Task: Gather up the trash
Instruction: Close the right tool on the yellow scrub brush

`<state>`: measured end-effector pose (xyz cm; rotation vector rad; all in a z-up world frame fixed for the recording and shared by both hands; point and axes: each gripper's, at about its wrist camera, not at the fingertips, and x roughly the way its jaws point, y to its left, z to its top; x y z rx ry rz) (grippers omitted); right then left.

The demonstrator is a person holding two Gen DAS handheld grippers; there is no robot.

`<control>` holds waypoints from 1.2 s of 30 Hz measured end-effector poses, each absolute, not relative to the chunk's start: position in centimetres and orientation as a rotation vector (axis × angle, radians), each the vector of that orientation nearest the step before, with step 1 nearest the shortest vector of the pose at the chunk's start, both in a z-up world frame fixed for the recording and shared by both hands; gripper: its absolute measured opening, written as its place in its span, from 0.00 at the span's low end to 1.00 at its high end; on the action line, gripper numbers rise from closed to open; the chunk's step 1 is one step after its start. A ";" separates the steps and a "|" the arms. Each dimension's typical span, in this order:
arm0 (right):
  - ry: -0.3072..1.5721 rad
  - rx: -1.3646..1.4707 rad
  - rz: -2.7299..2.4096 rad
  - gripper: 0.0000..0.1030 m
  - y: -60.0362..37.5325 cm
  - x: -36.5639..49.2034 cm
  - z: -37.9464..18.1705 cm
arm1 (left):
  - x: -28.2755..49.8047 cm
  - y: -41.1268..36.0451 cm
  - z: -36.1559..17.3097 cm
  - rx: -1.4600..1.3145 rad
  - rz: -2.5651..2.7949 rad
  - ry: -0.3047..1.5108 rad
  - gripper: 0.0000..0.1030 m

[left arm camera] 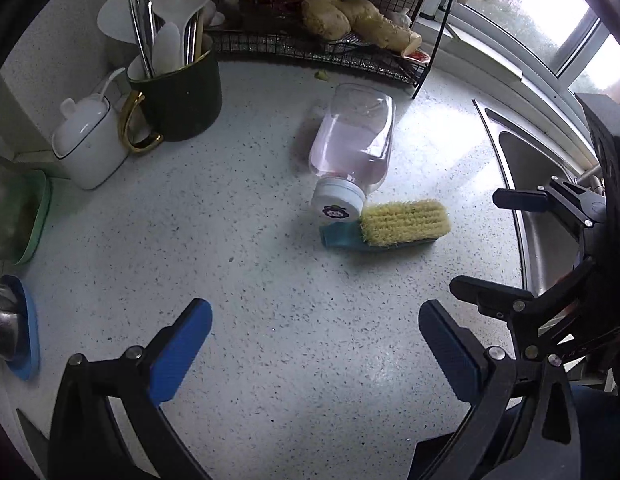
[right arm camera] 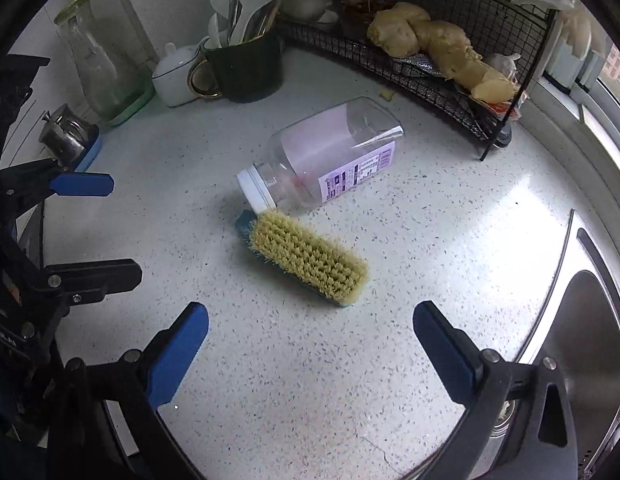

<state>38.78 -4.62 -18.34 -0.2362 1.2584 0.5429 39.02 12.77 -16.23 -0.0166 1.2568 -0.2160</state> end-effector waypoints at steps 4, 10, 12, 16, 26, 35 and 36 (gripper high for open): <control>1.277 -0.285 0.582 0.99 -3.4 40.2 -19.6 | 39.7 13.4 -17.4 -0.023 -0.226 1.271 1.00; 1.281 -0.404 0.690 0.93 -1.4 41.9 -21.7 | 40.4 14.1 -18.6 -0.036 -0.228 1.288 1.00; 1.287 -0.432 0.720 0.86 -1.0 42.2 -22.3 | 40.6 14.0 -18.9 -0.025 -0.234 1.300 1.00; 1.293 -0.420 0.751 0.70 -0.7 42.5 -22.6 | 40.6 13.5 -19.2 0.011 -0.241 1.316 1.00; 1.262 -0.510 0.793 0.51 -0.5 41.4 -22.1 | 41.5 12.5 -19.7 0.002 -0.286 1.308 1.00; 1.274 -0.467 0.804 0.37 -0.9 39.5 -21.3 | 42.2 11.2 -18.9 0.017 -0.321 1.289 1.00; 1.273 -0.451 0.794 0.37 -2.1 38.8 -21.0 | 42.3 11.0 -18.7 0.023 -0.329 1.285 1.00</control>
